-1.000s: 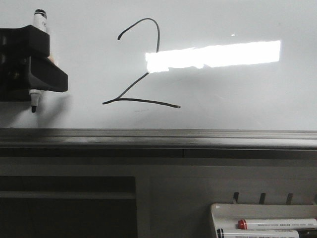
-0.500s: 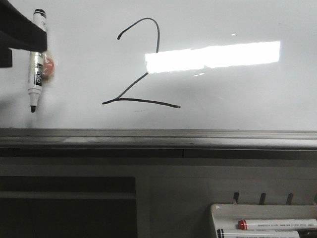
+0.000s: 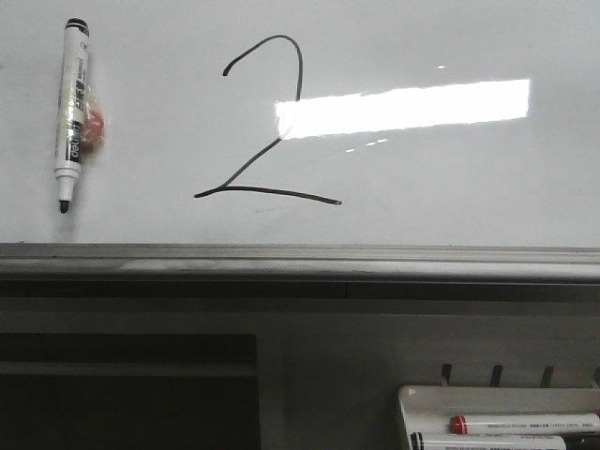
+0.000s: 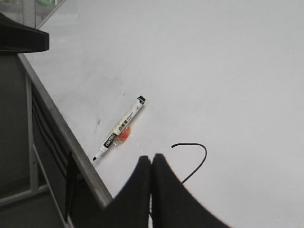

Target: Write number 2 on whiteboard

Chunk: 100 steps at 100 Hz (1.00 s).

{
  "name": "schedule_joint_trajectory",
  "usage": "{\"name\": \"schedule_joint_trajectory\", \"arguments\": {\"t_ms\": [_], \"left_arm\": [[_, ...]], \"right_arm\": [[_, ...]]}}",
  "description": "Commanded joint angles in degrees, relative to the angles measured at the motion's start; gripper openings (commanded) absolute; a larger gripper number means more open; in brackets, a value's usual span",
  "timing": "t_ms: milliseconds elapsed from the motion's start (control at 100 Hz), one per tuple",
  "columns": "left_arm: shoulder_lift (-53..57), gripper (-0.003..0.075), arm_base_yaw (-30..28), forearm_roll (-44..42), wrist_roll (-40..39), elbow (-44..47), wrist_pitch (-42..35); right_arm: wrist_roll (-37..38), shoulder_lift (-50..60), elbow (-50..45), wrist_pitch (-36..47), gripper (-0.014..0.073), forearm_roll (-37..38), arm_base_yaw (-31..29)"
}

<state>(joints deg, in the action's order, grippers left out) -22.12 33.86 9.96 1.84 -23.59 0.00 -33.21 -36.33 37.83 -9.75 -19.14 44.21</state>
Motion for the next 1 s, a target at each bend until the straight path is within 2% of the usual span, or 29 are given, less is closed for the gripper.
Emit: {"name": "schedule_joint_trajectory", "arguments": {"t_ms": [0, 230, 420, 990], "left_arm": [[4.07, -0.0020, 0.02, -2.15, 0.06, 0.61, -3.38], [14.26, -0.0020, 0.02, -3.28, 0.06, 6.67, -2.27], [15.86, -0.0020, 0.02, -6.65, 0.95, 7.97, 1.12], [15.86, -0.0020, 0.02, -6.36, 0.95, 8.02, 1.01]], "right_arm": [[-0.10, 6.87, -3.77, 6.20, -0.0060, -0.56, -0.27], [-0.10, 24.28, -17.77, 5.86, -0.0060, -0.84, -0.27], [-0.10, 33.10, -24.61, 4.07, -0.0060, -0.84, -0.27], [-0.10, 34.23, -26.70, 3.81, -0.0060, -0.84, -0.27]]}}
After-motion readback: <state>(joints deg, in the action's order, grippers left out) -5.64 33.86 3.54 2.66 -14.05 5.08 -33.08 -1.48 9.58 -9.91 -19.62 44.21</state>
